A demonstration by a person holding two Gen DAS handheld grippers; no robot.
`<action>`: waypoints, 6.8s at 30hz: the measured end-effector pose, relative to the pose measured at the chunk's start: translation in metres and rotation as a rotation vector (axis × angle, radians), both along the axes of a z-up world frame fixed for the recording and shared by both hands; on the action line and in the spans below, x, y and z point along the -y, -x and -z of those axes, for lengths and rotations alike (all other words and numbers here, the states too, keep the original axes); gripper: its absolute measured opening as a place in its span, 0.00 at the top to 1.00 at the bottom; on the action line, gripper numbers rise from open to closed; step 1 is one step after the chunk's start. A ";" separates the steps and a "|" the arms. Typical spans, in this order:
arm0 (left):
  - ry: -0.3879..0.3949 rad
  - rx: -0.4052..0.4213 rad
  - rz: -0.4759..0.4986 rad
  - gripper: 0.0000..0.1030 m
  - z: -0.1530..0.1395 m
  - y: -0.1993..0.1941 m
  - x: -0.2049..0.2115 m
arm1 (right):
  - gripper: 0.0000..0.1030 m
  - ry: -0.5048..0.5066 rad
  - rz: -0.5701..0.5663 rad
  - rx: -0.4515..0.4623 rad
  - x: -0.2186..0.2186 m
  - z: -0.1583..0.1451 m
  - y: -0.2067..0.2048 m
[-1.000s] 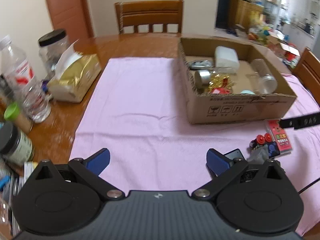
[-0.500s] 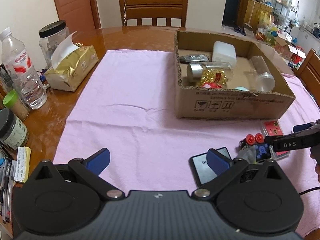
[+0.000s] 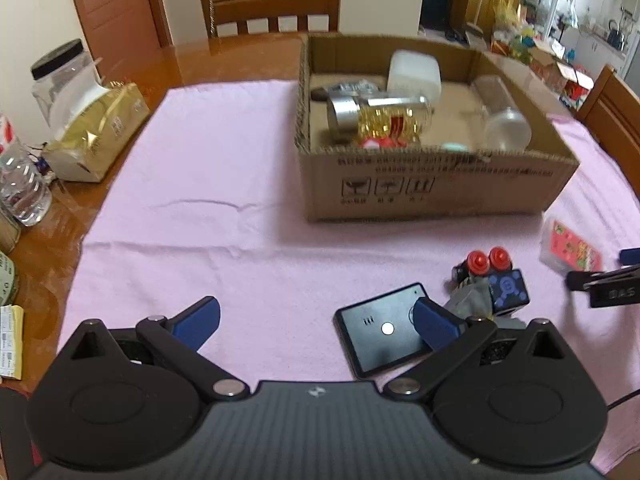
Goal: Organize rigid objects
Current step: 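Move both tools back toward the grey toy figure and pink card pack, then grasp the grey toy figure with the left gripper while the right gripper grasps the pink card pack, then carry the grey toy and pink card pack into the box and release both, then move both tools back toward the black power bank and red-button robot toy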
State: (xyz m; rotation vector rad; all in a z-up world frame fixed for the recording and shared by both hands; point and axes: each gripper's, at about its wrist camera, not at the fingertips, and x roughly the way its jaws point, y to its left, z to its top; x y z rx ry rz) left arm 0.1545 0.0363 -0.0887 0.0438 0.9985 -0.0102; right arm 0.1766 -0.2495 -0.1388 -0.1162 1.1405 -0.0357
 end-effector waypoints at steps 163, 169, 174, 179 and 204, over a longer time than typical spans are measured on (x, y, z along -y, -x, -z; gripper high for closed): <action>-0.027 0.095 0.256 0.31 -0.075 -0.204 0.038 | 0.00 -0.161 -0.247 0.219 -0.063 -0.111 -0.059; -0.057 0.219 0.223 0.01 -0.082 -0.200 0.039 | 0.00 -0.169 -0.211 0.206 -0.056 -0.109 -0.056; -0.048 0.202 0.228 0.01 -0.088 -0.188 0.029 | 0.00 -0.182 -0.204 0.192 -0.058 -0.105 -0.051; -0.070 0.207 0.204 0.01 -0.095 -0.163 0.018 | 0.00 -0.179 -0.212 0.176 -0.066 -0.100 -0.045; -0.036 0.131 -0.002 0.01 -0.034 -0.025 -0.032 | 0.00 -0.111 -0.242 0.092 -0.112 -0.027 0.003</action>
